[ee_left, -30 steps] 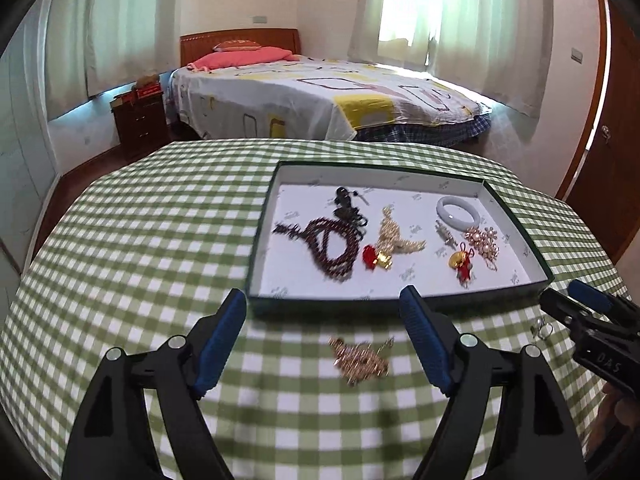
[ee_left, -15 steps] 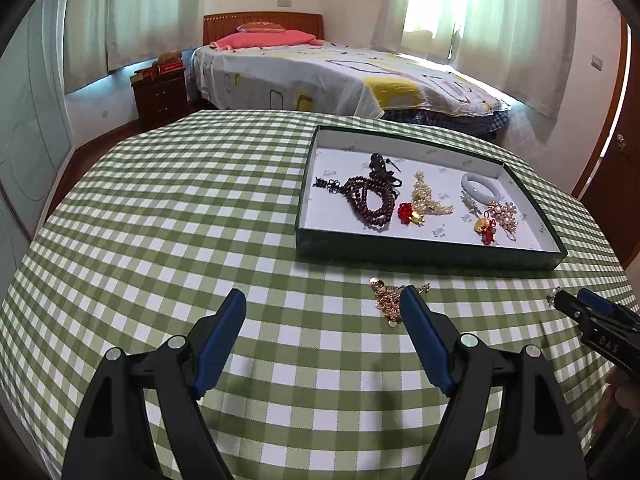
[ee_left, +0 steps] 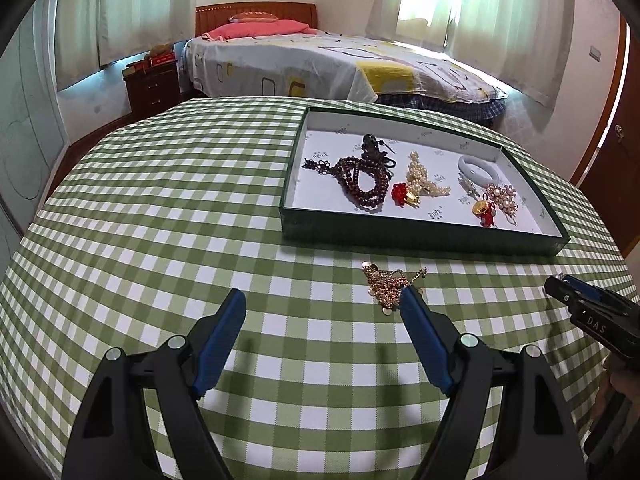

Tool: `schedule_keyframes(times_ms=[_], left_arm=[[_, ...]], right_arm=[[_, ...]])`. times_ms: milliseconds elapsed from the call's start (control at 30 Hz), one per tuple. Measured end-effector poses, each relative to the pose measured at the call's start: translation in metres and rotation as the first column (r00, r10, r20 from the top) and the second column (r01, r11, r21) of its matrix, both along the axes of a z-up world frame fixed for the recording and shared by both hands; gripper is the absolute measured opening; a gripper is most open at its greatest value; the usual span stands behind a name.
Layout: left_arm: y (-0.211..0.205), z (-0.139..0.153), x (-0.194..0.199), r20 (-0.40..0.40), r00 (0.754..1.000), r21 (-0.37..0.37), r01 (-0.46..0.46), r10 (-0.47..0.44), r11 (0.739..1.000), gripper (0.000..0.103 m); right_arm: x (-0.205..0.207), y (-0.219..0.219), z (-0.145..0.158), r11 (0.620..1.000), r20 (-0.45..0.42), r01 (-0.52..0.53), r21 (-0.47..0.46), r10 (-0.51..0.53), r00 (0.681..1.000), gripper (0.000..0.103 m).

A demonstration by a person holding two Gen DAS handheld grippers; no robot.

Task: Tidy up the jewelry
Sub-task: 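Close the right tool on the silver pearl ring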

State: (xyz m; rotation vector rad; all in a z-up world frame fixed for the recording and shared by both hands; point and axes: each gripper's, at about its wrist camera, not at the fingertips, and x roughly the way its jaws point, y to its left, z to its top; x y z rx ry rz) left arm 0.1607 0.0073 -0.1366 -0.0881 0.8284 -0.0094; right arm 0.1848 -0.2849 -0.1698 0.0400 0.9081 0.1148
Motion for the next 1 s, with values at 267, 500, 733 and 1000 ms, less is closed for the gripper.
schedule_keyframes(times_ms=[267, 500, 733, 1000], left_arm=[[-0.001, 0.0, 0.0, -0.003, 1.0, -0.002, 0.003, -0.003, 1.0, 0.076], [-0.005, -0.003, 0.001, -0.009, 1.0, 0.005, 0.017, -0.017, 1.0, 0.076], [-0.008, -0.006, 0.003, -0.019, 1.0, 0.009, 0.022, -0.022, 1.0, 0.076], [-0.016, -0.009, 0.009, -0.02, 0.999, 0.015, 0.038, -0.038, 0.999, 0.076]], right_arm=[[-0.005, 0.007, 0.0, 1.0, -0.007, -0.025, 0.01, 0.025, 1.0, 0.023], [-0.004, 0.007, -0.001, 0.999, -0.004, -0.024, 0.024, 0.024, 1.0, 0.005], [-0.006, 0.01, -0.001, 0.999, 0.011, -0.03, 0.02, 0.03, 0.999, 0.004], [-0.007, 0.007, 0.003, 0.999, 0.022, -0.024, 0.023, 0.023, 0.999, 0.004]])
